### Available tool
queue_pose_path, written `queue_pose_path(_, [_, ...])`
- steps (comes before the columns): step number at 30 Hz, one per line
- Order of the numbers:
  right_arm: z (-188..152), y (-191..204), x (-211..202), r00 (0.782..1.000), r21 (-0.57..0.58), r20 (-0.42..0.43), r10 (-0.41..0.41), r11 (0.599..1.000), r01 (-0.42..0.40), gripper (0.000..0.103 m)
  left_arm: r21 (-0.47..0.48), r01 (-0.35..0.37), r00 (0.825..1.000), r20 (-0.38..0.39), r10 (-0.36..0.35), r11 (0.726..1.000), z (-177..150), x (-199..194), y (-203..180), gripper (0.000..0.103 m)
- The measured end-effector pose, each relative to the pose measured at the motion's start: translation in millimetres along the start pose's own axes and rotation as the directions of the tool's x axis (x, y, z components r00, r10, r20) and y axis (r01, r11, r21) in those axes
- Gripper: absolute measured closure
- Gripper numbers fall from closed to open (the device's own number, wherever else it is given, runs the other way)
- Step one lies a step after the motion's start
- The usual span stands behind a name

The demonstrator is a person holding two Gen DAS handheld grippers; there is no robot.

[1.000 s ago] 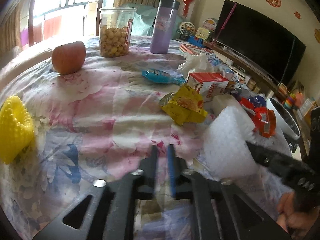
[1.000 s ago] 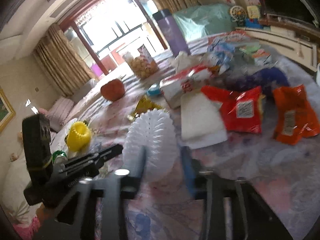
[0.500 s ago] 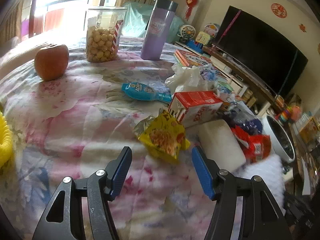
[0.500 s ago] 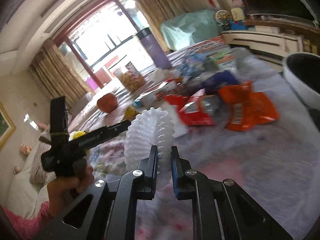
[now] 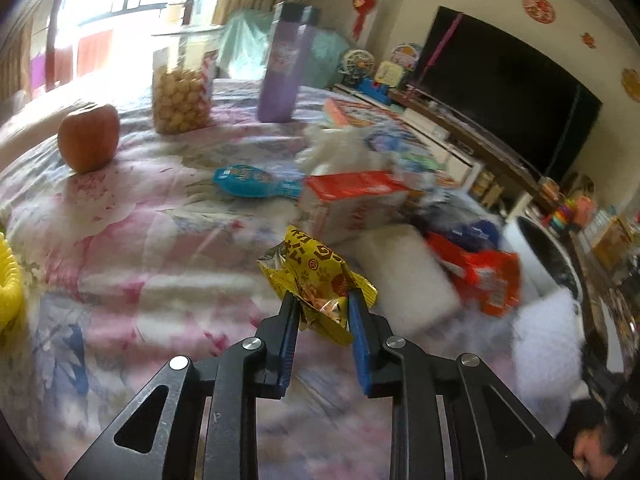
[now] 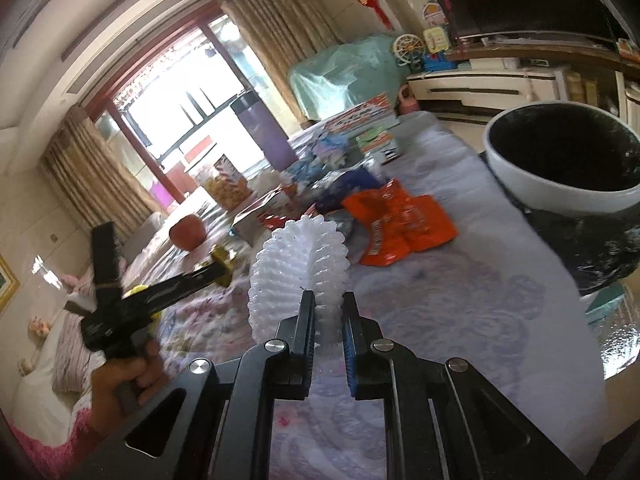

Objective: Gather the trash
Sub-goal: 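Carry the yellow wrapper and foam tray over the trash bin and release both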

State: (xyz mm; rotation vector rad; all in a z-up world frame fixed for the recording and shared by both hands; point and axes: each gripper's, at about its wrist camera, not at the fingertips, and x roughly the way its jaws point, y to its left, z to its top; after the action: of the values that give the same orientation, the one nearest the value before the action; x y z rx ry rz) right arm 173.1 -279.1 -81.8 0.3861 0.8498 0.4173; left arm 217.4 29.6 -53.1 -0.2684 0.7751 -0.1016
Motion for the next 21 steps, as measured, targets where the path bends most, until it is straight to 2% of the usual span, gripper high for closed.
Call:
queue_pose_path(8, [7, -24, -18, 0.999, 0.036, 0.04, -0.035, 0.999, 0.034, 0.091, 0.096, 0.118, 0.993, -0.026, -0.116, 0.988, -14, -22, -49, 0.08])
queue_pose_path(21, [23, -67, -50, 0.988, 0.102, 0.104, -0.116, 0.989, 0.106, 0.091, 0.248, 0.22, 0.974, -0.102, -0.2, 0.943, -8, 6, -124, 0.08])
